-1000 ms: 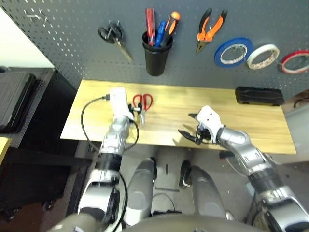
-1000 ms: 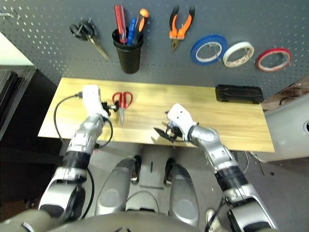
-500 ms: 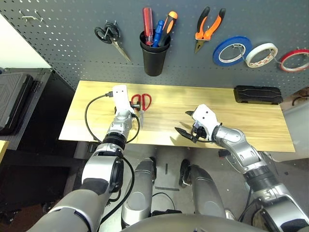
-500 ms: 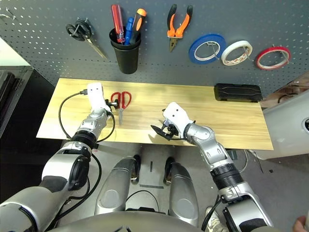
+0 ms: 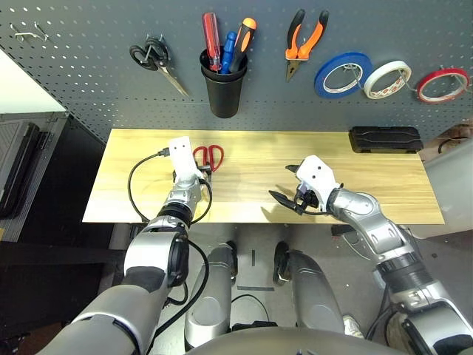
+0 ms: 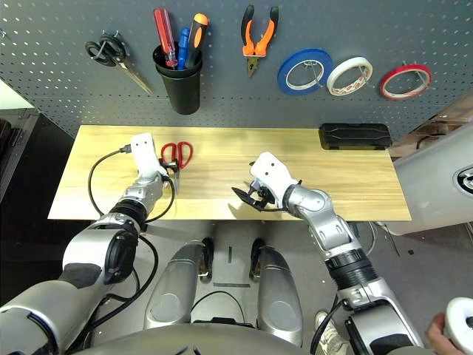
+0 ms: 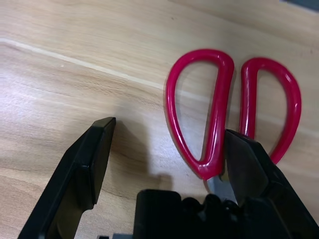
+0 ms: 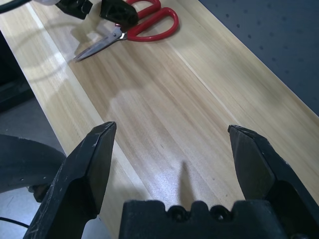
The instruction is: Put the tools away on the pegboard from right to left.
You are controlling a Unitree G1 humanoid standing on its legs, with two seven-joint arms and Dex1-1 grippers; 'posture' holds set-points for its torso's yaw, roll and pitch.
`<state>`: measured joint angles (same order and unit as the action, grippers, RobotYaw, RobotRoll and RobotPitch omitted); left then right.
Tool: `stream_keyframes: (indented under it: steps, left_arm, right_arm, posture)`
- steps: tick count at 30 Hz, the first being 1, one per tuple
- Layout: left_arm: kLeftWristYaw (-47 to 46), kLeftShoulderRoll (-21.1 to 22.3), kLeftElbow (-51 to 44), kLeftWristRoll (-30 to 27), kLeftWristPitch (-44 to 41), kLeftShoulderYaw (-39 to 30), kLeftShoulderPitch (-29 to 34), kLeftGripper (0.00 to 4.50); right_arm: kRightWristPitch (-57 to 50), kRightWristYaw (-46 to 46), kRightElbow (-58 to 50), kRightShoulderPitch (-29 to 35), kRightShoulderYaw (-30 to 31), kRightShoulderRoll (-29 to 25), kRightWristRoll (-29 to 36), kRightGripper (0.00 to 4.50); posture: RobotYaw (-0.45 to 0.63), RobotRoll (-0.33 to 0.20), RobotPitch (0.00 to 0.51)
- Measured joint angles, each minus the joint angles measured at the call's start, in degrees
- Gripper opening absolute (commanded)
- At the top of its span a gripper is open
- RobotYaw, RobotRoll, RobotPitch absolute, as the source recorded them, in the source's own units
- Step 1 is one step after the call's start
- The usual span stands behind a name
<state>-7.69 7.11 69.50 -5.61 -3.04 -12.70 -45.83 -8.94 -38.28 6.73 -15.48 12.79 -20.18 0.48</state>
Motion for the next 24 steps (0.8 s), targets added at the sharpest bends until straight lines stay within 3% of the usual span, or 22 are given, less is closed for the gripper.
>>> stream_keyframes:
  steps: [24]
  left_arm:
    - [-2.71,1.76,0.73,-0.54,-1.08,-1.7,-0.19,4.48]
  right_arm:
    - [0.98,-0.79,0.28,-1.08,0.15,-0.2,-0.1,4.5]
  posture:
    - [0.09,0.0,0.251]
